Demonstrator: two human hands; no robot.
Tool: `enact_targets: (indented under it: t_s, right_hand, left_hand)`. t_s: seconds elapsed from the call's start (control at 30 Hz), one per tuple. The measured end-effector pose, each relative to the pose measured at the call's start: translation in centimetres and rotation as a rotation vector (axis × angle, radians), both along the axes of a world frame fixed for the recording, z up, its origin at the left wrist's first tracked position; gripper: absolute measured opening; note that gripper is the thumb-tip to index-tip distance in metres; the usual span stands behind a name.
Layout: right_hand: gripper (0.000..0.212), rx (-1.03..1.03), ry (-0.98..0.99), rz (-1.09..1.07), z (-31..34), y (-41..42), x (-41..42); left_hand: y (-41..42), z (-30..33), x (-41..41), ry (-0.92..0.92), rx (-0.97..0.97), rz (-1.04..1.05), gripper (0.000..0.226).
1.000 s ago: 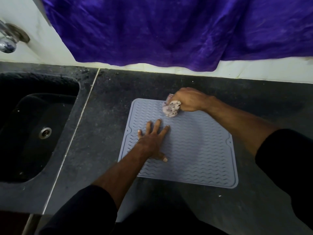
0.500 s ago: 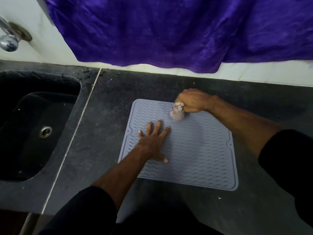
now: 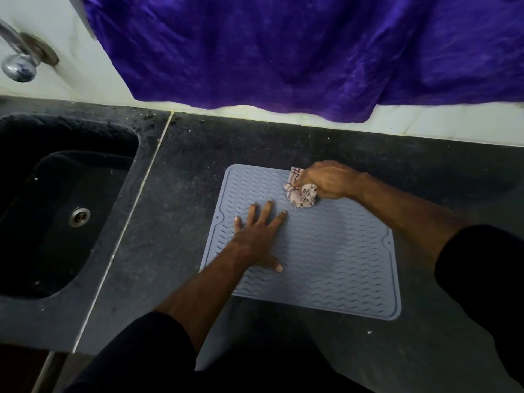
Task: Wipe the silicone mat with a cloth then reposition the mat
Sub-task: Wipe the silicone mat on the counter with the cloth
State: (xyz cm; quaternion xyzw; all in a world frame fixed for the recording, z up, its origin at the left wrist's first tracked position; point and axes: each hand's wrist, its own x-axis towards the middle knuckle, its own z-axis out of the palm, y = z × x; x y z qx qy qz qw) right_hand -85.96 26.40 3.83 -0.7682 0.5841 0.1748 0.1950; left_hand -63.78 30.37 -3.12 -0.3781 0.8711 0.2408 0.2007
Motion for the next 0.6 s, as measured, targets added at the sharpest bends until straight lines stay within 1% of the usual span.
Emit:
enact_targets:
  t_s: [0.07,0.1,0.13,0.2,0.23,0.3,0.37,0.47,0.5,0.53,0.6]
  right_hand:
    - [0.045,-0.011,0.003,-0.003,-0.1,0.2,0.2]
    - [0.04,-0.013,-0.015,-0.005,-0.2,0.2,0.3]
    - [0.029,-0.012,-0.043,-0.009,-0.2,0.0,0.3]
    - [0.009,0.0,-0.065,-0.006,0.2,-0.4,0.4]
    - [0.009,-0.016,-0.064,0.001,0.5,-0.8,0.7]
    - [0.01,-0.082,-0.096,-0.002,1.0,-1.7,1.5]
    - [0.014,-0.137,-0.185,-0.009,1.4,-2.3,3.0]
    - [0.038,-0.148,-0.257,0.027,1.3,-2.6,5.8]
    - [0.044,-0.135,-0.247,0.045,0.9,-2.5,6.5]
    - [0.046,-0.096,-0.233,0.04,0.4,-2.3,7.0]
    - [0.047,0.034,-0.221,-0.051,-0.8,-1.7,6.9]
  left_hand:
    - [0.0,0.2,0.5,0.049,-0.004,0.028,0.127]
    - [-0.1,0.4,0.8,0.078,-0.013,0.052,0.125]
    - [-0.3,0.6,1.3,0.099,-0.025,0.075,0.123]
    - [-0.5,0.9,2.6,0.09,-0.054,0.101,0.121]
    - [-0.6,1.0,3.3,0.067,-0.063,0.104,0.121]
    - [-0.6,0.9,4.2,0.023,-0.05,0.092,0.121]
    - [-0.4,0.8,4.5,0.008,-0.032,0.086,0.122]
    - [-0.5,0.7,4.3,-0.008,-0.019,0.088,0.123]
    - [-0.5,0.7,4.2,-0.012,-0.017,0.093,0.124]
    - [-0.6,0.7,4.2,-0.015,-0.016,0.098,0.124]
    - [-0.5,0.6,4.2,-0.016,-0.011,0.106,0.124]
